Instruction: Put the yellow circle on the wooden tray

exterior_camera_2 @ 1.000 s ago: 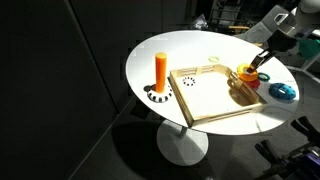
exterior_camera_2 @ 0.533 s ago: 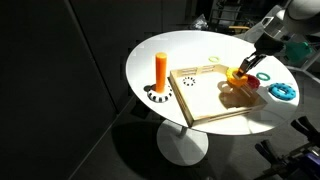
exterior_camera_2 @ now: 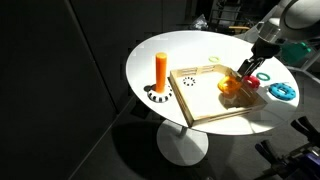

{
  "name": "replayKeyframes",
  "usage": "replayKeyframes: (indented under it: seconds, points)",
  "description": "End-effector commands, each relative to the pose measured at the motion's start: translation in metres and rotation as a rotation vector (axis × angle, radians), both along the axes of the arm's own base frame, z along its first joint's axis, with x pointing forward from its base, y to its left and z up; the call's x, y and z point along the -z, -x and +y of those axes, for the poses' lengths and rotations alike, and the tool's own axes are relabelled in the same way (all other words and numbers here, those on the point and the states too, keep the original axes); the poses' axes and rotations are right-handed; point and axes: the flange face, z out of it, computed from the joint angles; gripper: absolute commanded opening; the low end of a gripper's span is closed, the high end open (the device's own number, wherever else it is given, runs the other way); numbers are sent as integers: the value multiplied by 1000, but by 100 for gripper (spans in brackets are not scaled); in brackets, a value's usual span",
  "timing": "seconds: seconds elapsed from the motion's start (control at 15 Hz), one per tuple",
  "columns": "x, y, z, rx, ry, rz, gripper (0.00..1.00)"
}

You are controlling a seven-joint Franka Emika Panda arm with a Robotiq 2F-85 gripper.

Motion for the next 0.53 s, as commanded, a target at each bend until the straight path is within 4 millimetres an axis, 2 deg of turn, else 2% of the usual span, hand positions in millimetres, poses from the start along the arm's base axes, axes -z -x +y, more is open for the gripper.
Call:
replayKeyframes:
  seconds: [0.0,0.47]
  points:
    - [-16,-6,-16,10,22,84,100]
    - [-62,-8,-60,86,131,142,100]
